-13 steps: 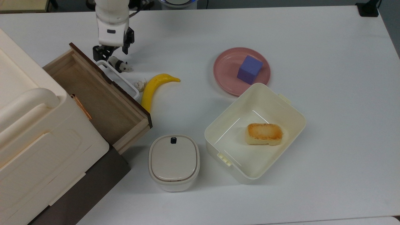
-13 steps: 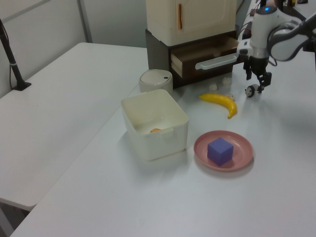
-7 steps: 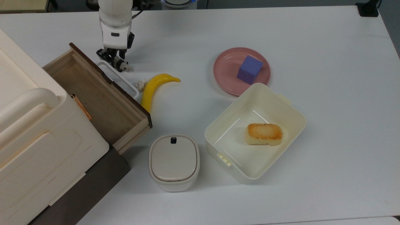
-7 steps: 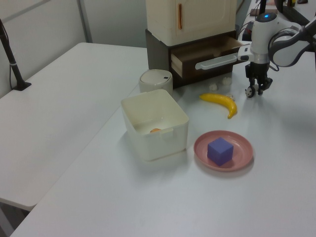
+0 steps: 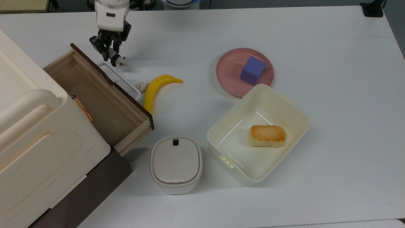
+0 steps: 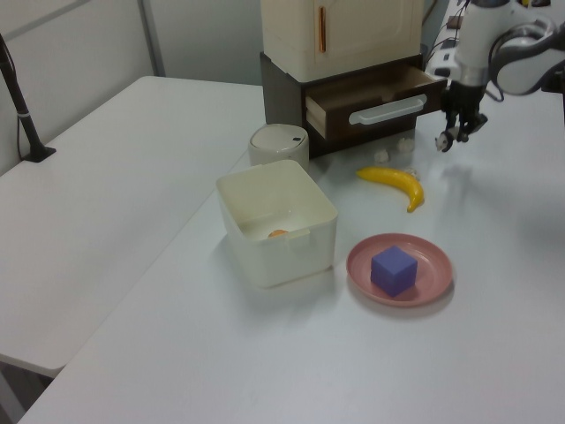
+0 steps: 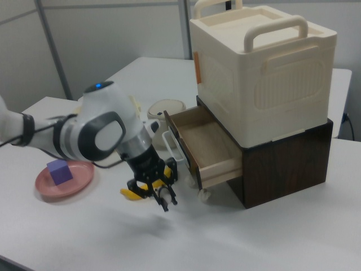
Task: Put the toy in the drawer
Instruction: 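Carry the panda toy over the open drawer and lower it inside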
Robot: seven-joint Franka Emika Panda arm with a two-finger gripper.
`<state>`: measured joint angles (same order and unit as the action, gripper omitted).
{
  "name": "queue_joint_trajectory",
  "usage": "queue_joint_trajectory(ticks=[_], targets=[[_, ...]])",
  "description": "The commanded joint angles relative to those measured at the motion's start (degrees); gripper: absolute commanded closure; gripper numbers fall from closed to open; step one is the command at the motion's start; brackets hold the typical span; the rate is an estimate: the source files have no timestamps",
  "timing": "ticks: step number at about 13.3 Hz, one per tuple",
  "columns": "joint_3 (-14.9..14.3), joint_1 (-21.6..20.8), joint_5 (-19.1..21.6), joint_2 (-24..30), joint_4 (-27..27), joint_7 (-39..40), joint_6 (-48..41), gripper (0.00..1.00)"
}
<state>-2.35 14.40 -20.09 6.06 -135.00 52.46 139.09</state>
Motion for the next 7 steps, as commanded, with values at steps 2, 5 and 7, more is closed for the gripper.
queue_joint_trajectory(ticks=[2,5,7], targets=[[-0.4,-3.9,15.8,6.7,9.9,4.6,-15.2,0.77],[-1.2,-3.2,19.7,5.2,18.4,5.7,-19.5,0.77],[-3.4,-3.2,19.7,1.8,22.8,5.8,-18.4,0.77]])
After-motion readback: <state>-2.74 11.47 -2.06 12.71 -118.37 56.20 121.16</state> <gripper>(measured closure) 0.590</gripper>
